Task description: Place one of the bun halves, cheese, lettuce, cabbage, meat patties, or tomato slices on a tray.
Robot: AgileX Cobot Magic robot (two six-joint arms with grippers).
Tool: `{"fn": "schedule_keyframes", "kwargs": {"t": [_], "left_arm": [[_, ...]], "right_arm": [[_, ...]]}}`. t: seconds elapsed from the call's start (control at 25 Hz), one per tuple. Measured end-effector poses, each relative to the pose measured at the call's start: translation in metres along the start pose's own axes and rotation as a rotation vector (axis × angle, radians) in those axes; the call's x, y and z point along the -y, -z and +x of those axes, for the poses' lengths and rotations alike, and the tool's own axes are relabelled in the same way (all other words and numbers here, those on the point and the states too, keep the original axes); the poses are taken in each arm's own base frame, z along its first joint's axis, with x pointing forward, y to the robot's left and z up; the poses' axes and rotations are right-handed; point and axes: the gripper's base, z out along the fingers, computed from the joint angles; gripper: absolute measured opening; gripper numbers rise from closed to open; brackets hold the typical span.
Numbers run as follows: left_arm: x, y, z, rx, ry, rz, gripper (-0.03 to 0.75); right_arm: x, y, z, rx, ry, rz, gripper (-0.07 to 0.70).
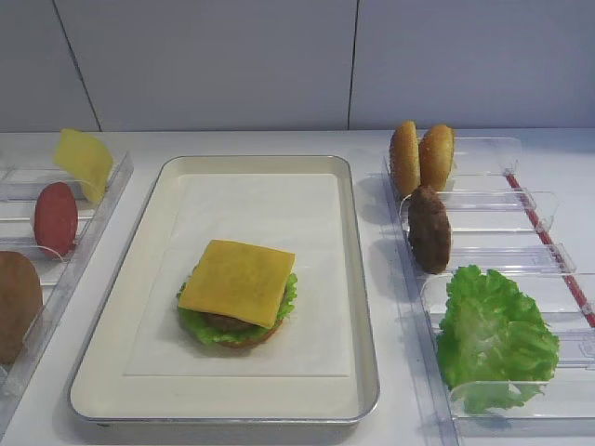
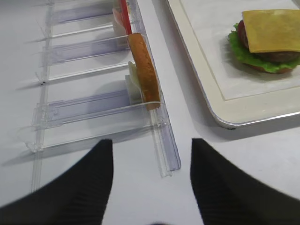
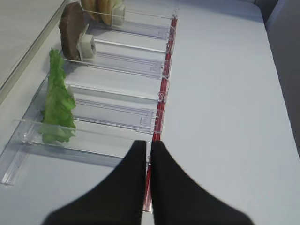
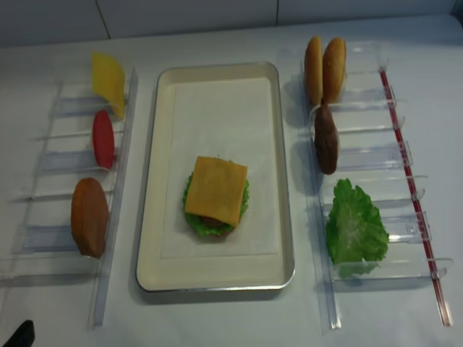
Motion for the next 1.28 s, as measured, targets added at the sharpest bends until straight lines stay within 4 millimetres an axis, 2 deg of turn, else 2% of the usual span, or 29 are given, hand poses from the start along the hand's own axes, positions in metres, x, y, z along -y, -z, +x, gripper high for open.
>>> {"fn": "schedule_keyframes", "kwargs": {"t": [0.2,1.28], "left_arm": [[-0.0002,0.0000,-0.0003,0.004,-0.001,-0.002,0.362],[0.0003,0.0003,-0.0001,0.004,0.035,-0.055,0.361]], "right_arm": [[0.0000,-0.0004,0.0003,-0.002,0.000,0.000,0.518],[0.0000,-0.0004,0.0003,-0.002,0.000,0.000,0.518]]}}
